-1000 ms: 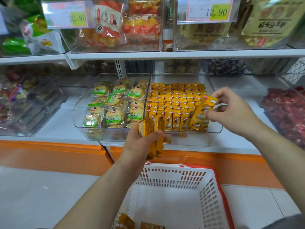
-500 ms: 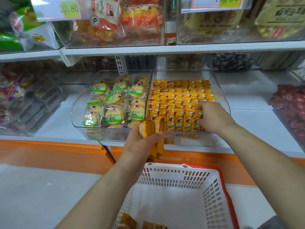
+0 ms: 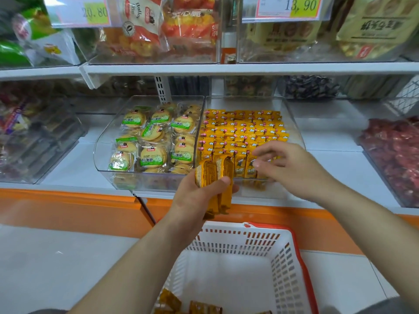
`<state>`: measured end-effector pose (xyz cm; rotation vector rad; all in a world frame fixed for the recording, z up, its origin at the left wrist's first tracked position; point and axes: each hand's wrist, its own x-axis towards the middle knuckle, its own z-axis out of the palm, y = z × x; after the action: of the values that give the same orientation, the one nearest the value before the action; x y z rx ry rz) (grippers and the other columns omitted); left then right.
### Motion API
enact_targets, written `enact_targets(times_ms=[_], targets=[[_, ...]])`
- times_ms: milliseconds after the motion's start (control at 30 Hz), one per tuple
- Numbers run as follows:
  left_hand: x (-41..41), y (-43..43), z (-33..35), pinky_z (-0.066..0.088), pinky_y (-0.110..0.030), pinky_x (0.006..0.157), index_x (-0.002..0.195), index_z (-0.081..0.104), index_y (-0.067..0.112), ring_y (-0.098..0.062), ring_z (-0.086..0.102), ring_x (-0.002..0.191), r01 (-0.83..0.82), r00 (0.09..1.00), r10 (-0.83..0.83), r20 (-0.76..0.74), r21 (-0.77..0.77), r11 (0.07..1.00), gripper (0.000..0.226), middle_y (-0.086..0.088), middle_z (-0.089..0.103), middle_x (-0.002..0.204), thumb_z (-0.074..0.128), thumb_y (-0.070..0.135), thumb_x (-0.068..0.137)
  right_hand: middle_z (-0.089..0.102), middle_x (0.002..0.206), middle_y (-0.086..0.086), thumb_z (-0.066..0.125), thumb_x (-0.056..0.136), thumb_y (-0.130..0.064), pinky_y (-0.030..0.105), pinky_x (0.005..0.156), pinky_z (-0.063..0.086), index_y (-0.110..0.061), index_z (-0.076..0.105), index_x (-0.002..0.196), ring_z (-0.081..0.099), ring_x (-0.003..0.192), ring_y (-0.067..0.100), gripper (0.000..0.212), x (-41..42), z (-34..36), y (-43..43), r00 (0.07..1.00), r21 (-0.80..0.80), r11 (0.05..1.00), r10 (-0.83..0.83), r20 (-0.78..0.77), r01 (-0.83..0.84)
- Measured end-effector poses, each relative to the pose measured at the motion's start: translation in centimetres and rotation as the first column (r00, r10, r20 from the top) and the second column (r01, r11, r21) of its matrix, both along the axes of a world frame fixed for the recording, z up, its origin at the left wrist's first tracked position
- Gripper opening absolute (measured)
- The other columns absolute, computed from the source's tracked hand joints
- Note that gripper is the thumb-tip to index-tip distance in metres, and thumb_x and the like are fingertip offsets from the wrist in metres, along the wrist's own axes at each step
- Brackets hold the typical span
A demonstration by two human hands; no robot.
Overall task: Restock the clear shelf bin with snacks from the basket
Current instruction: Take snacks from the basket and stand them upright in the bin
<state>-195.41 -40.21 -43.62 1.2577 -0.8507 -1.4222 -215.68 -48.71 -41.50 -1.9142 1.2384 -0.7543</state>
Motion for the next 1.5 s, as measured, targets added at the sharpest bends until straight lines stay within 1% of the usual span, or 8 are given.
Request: enact_targets(times_ms=[100, 333, 567, 767, 933, 1167, 1300, 1500], targets=[[-0.8, 0.5, 0.0, 0.064, -0.039, 0.072, 0.121, 0.069, 0.018, -0.029, 0.076, 0.096, 0.055, 0.998, -0.056, -0.038, -0.032, 0.998, 0.03, -0.015, 0.078, 0.107, 0.072, 0.021, 0.091, 0.073, 0.097, -0.006, 0.063, 0.096, -0.027, 0.032, 0.067, 0.06, -0.038, 0.065, 0.116, 0.074, 0.081, 0.018, 0.023, 1.2, -0.3, 1.8, 0.969, 0.226, 0.963, 0.095, 0.23, -0.148], [-1.9, 0.7, 0.3, 0.063, -0.046, 0.081, 0.128, 0.063, 0.018, -0.035, 0.075, 0.104, 0.132, 0.988, -0.136, -0.079, -0.051, 0.99, 0.046, -0.017, 0.076, 0.112, 0.072, 0.032, 0.085, 0.07, 0.086, -0.003, 0.077, 0.069, -0.049, 0.029, 0.066, 0.056, -0.027, 0.066, 0.11, 0.069, 0.073, 0.014, 0.047, 0.4, 0.5, 2.3, 0.952, 0.241, 0.966, 0.012, 0.306, -0.089], [-2.6, 0.8, -0.3, 0.062, -0.032, 0.066, 0.116, 0.065, 0.022, -0.028, 0.078, 0.09, 0.135, 0.99, -0.133, 0.036, -0.075, 0.988, 0.047, -0.004, 0.079, 0.103, 0.081, 0.038, 0.074, 0.059, 0.07, 0.013, 0.077, 0.065, -0.064, 0.027, 0.05, 0.054, -0.015, 0.049, 0.078, 0.067, 0.058, 0.02, 0.058, 0.0, 0.3, 2.1, 0.985, 0.13, 0.988, -0.105, 0.14, 0.087], [-2.2, 0.6, -0.2, 0.058, -0.028, 0.056, 0.12, 0.062, 0.023, -0.028, 0.079, 0.093, 0.139, 0.989, -0.135, 0.065, -0.062, 0.988, 0.047, -0.006, 0.08, 0.102, 0.078, 0.037, 0.078, 0.075, 0.095, 0.014, 0.081, 0.067, -0.036, 0.045, 0.078, 0.06, -0.013, 0.06, 0.1, 0.073, 0.077, 0.025, 0.045, -1.5, 1.0, 1.4, 0.921, 0.361, 0.921, -0.01, 0.39, -0.143], [-2.1, 0.6, 0.2, 0.057, -0.028, 0.057, 0.113, 0.068, 0.024, -0.015, 0.078, 0.085, 0.075, 0.965, -0.066, 0.252, -0.028, 0.997, 0.029, 0.002, 0.08, 0.101, 0.072, 0.039, 0.089, 0.077, 0.091, 0.007, 0.083, 0.06, -0.039, 0.03, 0.064, 0.057, -0.021, 0.068, 0.097, 0.07, 0.075, 0.015, 0.044, -4.5, 2.1, -0.2, 0.913, 0.192, 0.981, -0.064, 0.403, -0.017], [-2.8, -2.7, 1.3, 0.046, -0.02, 0.039, 0.094, 0.064, 0.025, -0.004, 0.061, 0.046, 0.058, 0.821, 0.044, 0.57, -0.159, 0.986, 0.01, 0.008, 0.066, 0.058, 0.072, 0.02, 0.094, 0.07, 0.086, -0.009, 0.083, 0.078, -0.018, 0.039, 0.078, 0.056, -0.032, 0.066, 0.092, 0.065, 0.08, 0.007, 0.026, -7.7, 0.7, -3.9, 0.948, -0.25, 0.916, -0.287, 0.136, 0.313], [-5.3, -8.7, 1.5, 0.059, -0.039, 0.056, 0.108, 0.065, 0.023, -0.013, 0.064, 0.064, 0.175, 0.657, 0.107, 0.746, -0.289, 0.941, 0.016, 0.001, 0.068, 0.081, 0.071, 0.022, 0.094, 0.07, 0.092, -0.012, 0.081, 0.079, -0.03, 0.034, 0.077, 0.052, -0.034, 0.072, 0.103, 0.067, 0.086, 0.015, 0.026, -6.8, -0.5, -4.8, 0.958, -0.334, 0.917, -0.267, -0.104, 0.219], [-7.1, -15.8, -0.7, 0.058, -0.044, 0.085, 0.136, 0.055, 0.028, -0.025, 0.066, 0.103, 0.321, 0.374, 0.019, 0.927, -0.149, 0.935, 0.067, 0.0, 0.07, 0.12, 0.088, 0.033, 0.078, 0.072, 0.106, -0.006, 0.079, 0.081, -0.038, 0.033, 0.074, 0.044, -0.037, 0.069, 0.107, 0.06, 0.101, 0.023, 0.028, -6.2, -1.7, -5.8, 0.903, -0.385, 0.909, -0.294, -0.315, 0.161]])
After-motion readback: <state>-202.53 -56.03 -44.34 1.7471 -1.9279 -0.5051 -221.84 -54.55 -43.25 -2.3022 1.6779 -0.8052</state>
